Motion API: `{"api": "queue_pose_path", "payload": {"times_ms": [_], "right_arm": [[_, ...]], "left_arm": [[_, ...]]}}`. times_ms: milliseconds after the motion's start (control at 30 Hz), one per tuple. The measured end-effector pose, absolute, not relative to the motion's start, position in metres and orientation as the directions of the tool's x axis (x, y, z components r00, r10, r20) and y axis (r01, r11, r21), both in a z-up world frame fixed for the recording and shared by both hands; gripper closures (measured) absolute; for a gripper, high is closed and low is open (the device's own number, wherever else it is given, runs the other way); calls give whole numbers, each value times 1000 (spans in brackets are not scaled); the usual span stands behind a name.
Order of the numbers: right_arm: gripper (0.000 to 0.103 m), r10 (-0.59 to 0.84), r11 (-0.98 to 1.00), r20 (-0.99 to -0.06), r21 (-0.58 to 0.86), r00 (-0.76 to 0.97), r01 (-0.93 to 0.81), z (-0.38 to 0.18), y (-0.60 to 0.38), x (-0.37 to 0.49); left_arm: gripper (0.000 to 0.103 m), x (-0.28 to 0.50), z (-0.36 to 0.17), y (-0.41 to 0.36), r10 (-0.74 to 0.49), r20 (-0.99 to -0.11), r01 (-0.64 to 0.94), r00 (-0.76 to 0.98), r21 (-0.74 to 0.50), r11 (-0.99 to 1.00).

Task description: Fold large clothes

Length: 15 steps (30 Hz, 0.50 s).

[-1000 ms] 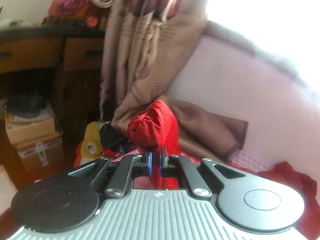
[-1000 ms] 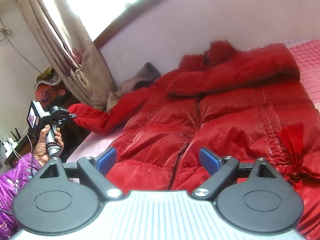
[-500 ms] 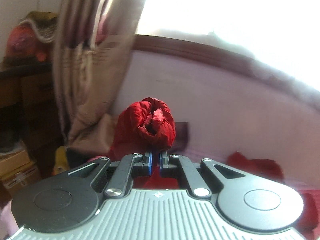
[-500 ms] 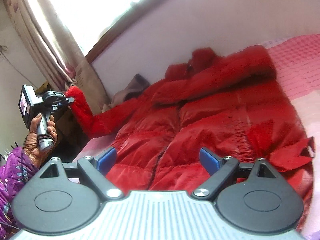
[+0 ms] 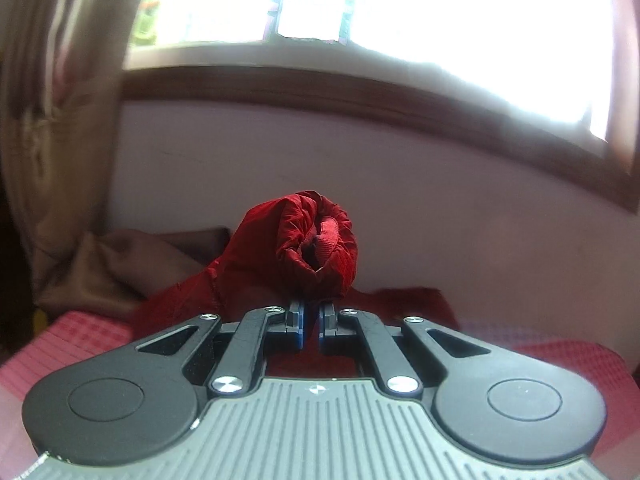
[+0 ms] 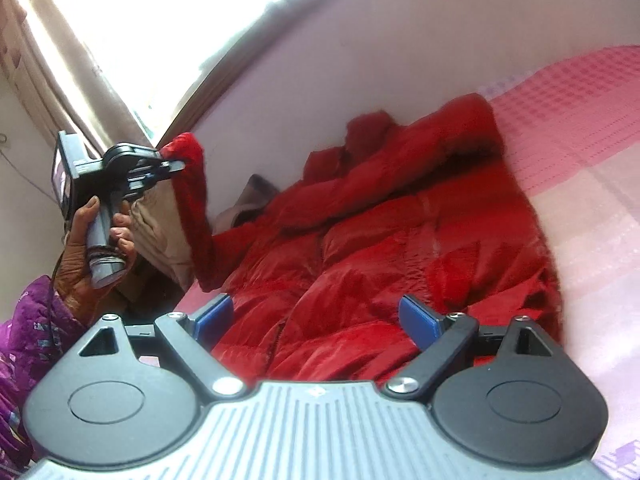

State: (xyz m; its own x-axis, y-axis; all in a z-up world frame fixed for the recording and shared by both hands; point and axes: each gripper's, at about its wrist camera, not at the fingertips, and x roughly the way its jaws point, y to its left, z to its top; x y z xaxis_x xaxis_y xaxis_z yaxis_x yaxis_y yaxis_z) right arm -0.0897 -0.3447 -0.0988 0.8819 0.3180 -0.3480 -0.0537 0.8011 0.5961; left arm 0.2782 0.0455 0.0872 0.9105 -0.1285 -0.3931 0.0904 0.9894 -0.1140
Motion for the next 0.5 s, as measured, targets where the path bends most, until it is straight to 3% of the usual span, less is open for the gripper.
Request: {"api": "queue_pose_path", "payload": {"times_ms": [500], "right_arm": [[12,297,767,-318,642,900,-26,-110,-385,-95]], "left_arm": [[97,306,16,-72,-266,-517,237,813,-124,964]]}}
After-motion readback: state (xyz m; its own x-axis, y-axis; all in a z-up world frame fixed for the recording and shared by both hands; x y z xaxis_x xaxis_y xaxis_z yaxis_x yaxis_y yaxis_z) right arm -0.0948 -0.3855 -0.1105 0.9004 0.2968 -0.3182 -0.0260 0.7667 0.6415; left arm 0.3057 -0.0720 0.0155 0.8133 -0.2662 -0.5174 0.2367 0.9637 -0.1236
